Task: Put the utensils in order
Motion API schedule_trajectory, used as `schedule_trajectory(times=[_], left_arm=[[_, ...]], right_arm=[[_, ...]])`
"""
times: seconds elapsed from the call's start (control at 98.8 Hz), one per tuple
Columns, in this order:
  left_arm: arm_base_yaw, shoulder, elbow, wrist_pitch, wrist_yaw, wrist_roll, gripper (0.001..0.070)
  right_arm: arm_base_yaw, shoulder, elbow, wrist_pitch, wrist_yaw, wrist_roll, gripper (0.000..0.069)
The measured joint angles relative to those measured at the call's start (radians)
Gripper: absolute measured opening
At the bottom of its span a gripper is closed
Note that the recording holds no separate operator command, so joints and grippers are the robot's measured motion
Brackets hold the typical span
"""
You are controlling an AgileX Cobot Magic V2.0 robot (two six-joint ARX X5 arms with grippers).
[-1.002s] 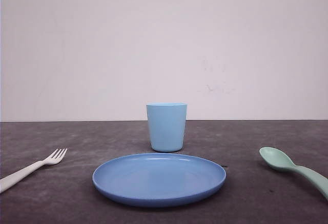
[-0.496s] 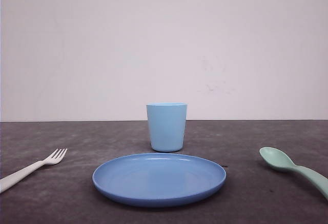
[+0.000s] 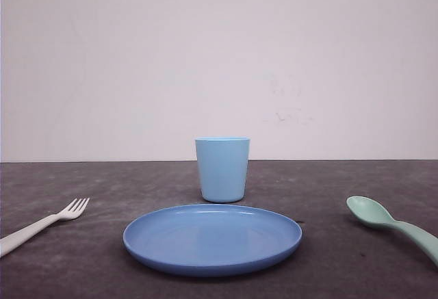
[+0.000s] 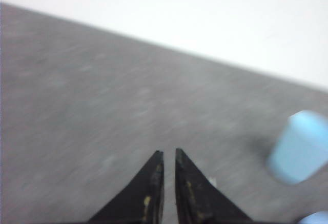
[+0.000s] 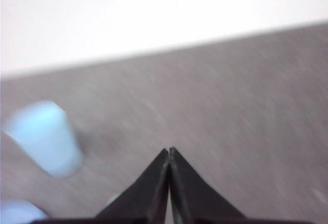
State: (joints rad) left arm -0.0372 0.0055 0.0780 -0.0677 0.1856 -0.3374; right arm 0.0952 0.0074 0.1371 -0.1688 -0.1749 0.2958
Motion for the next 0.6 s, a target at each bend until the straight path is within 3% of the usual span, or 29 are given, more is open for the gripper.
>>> schedule_trajectory(times=[0.121, 0.293, 0.415, 0.597], left_arm=[[0.0, 0.006, 0.113, 0.013, 0.022, -0.076, 0.0014], [0.0, 0.088, 0.324, -0.14, 0.054, -0.1, 0.0014], [0.0, 0.19, 0.511, -0.321, 0.069, -0.037, 0.0014], [0.0, 0.38, 0.76, -0.527, 0.072, 0.13, 0.0014]], right_arm=[[0.0, 0.011, 0.167, -0.054, -0.009, 0.055, 0.0], [0.0, 0.112, 0.431, -0.248, -0.009, 0.052, 0.0], [0.0, 0.215, 0.62, -0.406, -0.009, 0.005, 0.0], [0.0, 0.403, 0.826, -0.601, -0.009, -0.063, 0.0]])
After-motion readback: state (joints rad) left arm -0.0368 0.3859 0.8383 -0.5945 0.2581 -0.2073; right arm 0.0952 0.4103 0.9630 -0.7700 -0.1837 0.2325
